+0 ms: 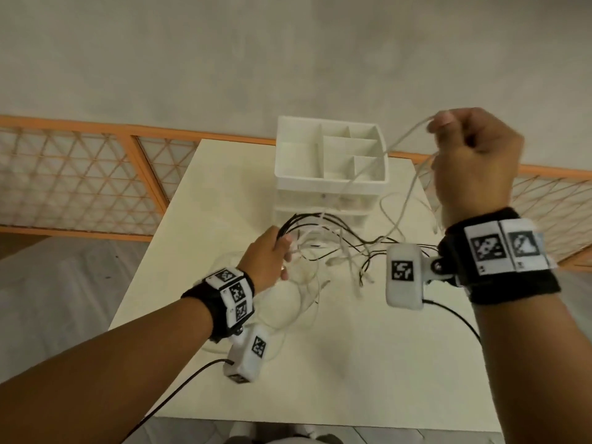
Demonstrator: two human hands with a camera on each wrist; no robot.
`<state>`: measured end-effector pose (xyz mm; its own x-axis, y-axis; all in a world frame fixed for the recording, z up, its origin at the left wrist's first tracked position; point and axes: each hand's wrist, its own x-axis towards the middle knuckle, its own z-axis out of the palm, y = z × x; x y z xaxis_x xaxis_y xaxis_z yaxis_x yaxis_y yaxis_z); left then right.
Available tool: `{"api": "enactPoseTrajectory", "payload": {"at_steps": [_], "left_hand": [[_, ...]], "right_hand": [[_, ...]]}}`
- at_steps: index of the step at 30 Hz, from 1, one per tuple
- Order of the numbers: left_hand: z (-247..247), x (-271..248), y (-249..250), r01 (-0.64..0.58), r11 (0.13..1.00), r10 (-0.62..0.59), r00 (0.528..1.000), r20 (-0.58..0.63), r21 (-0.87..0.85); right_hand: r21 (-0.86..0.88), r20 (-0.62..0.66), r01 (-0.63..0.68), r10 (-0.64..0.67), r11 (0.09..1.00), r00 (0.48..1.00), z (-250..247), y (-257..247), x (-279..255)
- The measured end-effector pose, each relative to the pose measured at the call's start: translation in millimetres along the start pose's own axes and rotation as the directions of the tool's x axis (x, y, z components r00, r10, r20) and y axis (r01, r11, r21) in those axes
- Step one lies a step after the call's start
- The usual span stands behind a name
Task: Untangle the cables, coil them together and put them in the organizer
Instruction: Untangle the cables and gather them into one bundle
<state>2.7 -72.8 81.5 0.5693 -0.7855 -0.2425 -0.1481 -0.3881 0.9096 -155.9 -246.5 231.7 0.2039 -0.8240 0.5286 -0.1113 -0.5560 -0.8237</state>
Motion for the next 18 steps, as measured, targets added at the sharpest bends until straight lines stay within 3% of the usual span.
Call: {"api": "enactPoseTrajectory", "payload": {"at_steps": [8,10,12,15,18], "left_hand": [[-36.9,13.6,-25.1,0.108,0.960,-0.075,0.988,-0.138,0.257],[-43.4,14.1,-21.8,0.141,0.961,-0.108,0.983,-0.146,0.236],[-47.0,12.7,-12.8,0.157,0.973,-0.128,0.977,-0.174,0.169],[-46.1,10.8,17.4,0.077,0.995,-0.062,0.973,-0.223,0.058],[-29.6,7.6,60.5,-0.033,0.984,0.002,0.985,-0.174,-0.174]], "right_hand": [[-0.097,-0.232,-0.156,0.130,0.983,0.964,-12.5,32.1,1.5],[-0.197,-0.151,-0.223,0.195,0.955,0.969,-8.3,42.9,-6.5],[-0.287,0.036,-0.208,0.228,0.935,0.973,-3.6,47.5,-18.4],[-0.345,0.343,-0.110,0.234,0.932,0.910,9.1,33.8,-38.3],[-0.291,0.476,-0.067,0.205,0.954,0.855,28.0,15.4,-51.7]]}}
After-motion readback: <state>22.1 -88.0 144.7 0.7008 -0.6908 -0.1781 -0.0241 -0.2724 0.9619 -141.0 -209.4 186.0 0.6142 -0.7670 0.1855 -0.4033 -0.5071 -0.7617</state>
